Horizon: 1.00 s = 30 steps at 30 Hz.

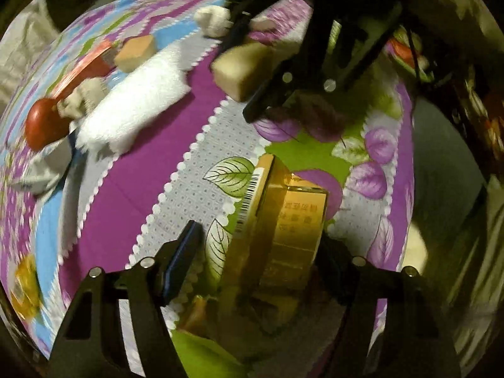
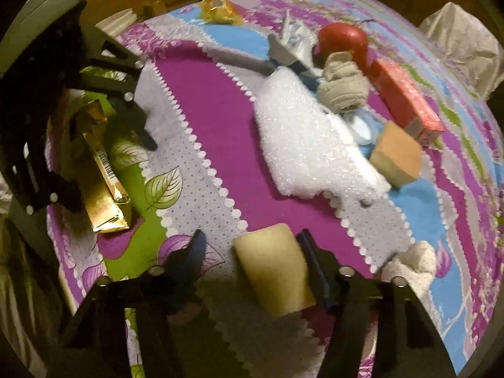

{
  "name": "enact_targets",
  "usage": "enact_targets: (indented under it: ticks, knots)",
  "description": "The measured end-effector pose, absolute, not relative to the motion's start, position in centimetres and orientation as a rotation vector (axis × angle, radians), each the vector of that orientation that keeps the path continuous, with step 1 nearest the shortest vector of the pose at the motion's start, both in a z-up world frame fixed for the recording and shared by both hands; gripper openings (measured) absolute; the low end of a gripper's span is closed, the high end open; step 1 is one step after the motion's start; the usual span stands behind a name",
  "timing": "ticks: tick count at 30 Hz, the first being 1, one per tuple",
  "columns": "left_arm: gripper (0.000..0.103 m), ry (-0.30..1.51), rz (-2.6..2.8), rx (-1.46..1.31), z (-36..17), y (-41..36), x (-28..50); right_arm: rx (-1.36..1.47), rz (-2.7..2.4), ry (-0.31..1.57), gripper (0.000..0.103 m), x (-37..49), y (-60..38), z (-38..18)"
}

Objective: Collect trash
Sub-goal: 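Grasp the gold cigarette pack with the left gripper while the right gripper grasps the beige sponge, then lift and carry the gold pack and beige sponge with both grippers to the bucket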

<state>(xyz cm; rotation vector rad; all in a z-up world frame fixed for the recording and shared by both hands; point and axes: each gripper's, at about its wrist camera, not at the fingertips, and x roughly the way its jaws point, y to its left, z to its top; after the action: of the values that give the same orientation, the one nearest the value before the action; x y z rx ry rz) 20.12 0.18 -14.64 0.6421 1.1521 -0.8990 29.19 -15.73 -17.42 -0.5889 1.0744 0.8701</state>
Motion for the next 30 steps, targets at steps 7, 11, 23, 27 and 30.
enact_targets:
  ticks: [7, 11, 23, 27, 30]
  knots:
    - [0.036, 1.073, -0.699, 0.433, -14.5, 2.5, 18.4, -0.459, 0.742, 1.007, 0.04, 27.8, -18.0, -17.1]
    - [0.035, 1.005, -0.573, 0.368, -14.1, 3.3, 16.8, -0.418, 0.622, 0.949, 0.04, 27.0, -18.7, -17.9]
    - [0.033, 0.757, -0.121, 0.073, -11.4, 5.5, 15.3, -0.025, 0.331, 0.662, 0.031, 20.6, -21.8, -15.5]
    - [0.033, 0.656, -0.022, 0.042, -9.0, 4.8, 14.4, -0.022, 0.29, 0.525, 0.031, 17.4, -20.6, -12.4]
    - [0.033, 0.572, 0.006, 0.031, -7.2, 4.1, 13.3, -0.031, 0.255, 0.414, 0.031, 15.1, -20.3, -9.8]
